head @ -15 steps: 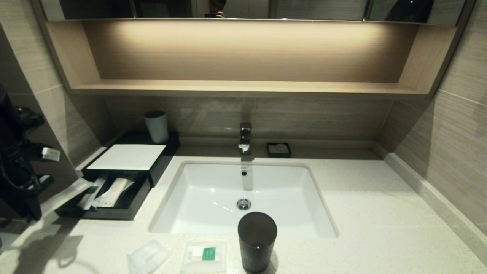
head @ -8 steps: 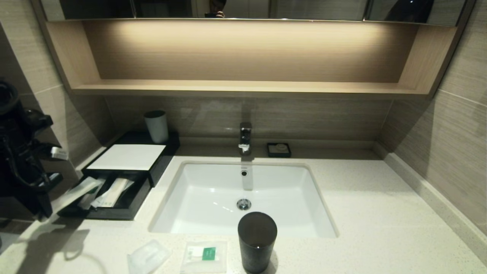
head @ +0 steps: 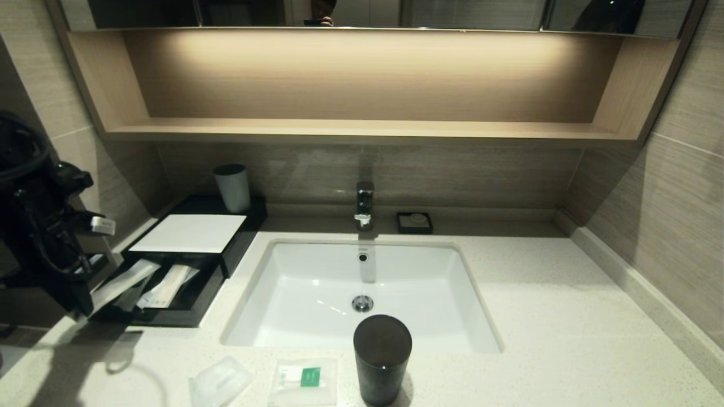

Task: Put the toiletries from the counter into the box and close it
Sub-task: Place the bathroom toiletry into the drawer

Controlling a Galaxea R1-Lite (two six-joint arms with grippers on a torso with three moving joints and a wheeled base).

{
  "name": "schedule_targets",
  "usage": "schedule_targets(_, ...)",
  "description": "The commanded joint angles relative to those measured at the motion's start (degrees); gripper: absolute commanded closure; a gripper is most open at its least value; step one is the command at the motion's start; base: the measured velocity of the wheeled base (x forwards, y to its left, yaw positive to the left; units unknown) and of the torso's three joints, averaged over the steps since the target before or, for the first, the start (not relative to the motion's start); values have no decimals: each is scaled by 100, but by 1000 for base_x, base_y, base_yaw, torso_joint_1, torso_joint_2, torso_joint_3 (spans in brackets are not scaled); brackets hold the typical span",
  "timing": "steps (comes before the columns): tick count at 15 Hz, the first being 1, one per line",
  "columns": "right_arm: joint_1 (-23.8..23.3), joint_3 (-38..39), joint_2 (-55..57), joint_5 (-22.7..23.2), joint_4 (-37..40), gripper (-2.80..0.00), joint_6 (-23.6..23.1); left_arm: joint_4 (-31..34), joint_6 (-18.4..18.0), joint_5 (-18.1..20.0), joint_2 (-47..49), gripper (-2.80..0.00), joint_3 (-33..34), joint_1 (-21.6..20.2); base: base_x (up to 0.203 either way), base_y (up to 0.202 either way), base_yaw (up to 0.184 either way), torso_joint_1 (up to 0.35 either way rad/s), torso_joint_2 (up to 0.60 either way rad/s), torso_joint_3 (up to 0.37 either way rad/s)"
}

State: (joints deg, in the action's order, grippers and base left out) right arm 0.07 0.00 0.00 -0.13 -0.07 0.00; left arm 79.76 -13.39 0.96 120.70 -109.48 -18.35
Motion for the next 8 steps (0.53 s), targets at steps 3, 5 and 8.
schedule_targets(3,1,8,0,4,-1,0,0,-91,-6,0,173,0,-56,32,0,0,0,0,0,0)
schedule_targets(5,1,9,0,4,-1,0,0,-163,-6,0,226,0,-56,51,0,0,0,0,0,0)
schedule_targets(8,1,9,0,4,-1,0,0,-291,-6,-4,302,0,-57,64,0,0,0,0,0,0)
